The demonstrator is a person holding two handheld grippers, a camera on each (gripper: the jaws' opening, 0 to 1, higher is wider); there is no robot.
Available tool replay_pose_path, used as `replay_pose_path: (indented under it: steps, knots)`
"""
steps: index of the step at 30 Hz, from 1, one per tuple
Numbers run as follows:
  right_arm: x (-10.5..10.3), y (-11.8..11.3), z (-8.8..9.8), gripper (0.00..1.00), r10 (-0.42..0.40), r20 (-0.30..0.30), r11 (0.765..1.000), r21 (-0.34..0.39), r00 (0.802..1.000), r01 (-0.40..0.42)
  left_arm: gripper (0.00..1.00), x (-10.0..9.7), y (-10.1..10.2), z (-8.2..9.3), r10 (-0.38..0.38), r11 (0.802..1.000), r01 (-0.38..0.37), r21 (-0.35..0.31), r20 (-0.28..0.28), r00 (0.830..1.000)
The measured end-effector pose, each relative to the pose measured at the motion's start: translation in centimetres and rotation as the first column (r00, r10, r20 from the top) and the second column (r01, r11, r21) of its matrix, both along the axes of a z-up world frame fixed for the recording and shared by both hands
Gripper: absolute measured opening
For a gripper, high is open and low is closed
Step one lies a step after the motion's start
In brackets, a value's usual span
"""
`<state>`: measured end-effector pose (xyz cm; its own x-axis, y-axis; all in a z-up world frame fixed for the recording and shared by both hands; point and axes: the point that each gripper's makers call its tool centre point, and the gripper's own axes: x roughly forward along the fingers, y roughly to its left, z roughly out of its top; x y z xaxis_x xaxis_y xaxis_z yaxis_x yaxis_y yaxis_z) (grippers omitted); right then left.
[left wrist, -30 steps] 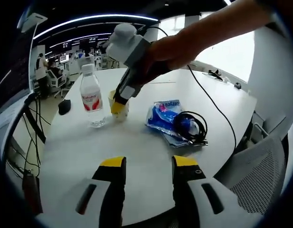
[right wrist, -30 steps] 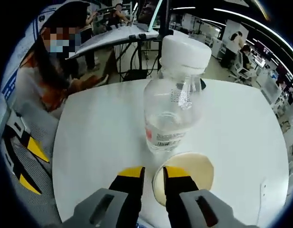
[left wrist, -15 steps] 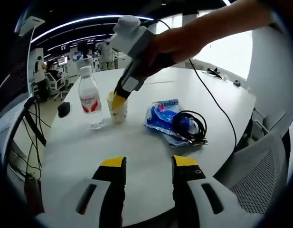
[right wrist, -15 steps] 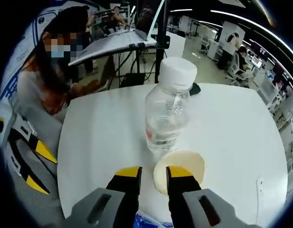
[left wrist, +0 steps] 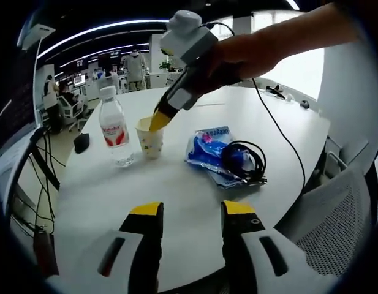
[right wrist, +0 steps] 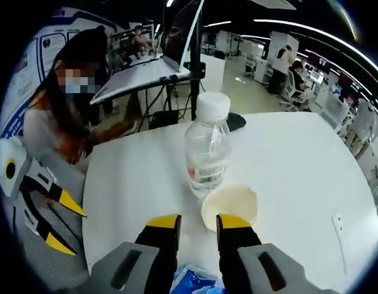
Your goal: Arrange the tabletop items into an orderly group along one side of the table until the central work area is clear of visible clutter.
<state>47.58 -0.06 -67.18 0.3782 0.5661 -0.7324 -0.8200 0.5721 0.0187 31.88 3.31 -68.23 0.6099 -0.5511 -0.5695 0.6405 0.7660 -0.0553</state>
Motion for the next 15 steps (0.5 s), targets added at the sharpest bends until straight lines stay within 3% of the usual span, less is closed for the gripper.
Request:
replay_pose_path:
  steps: [15]
  knots:
    - [-2.6,-3.8,-0.3,0.26,-0.162,-0.044,0.979,0.117,0.986,0.167,0.36,-0.2,-0.1,-0.4,-0.004,1.000,0.005,0.007,-0.023,1.000]
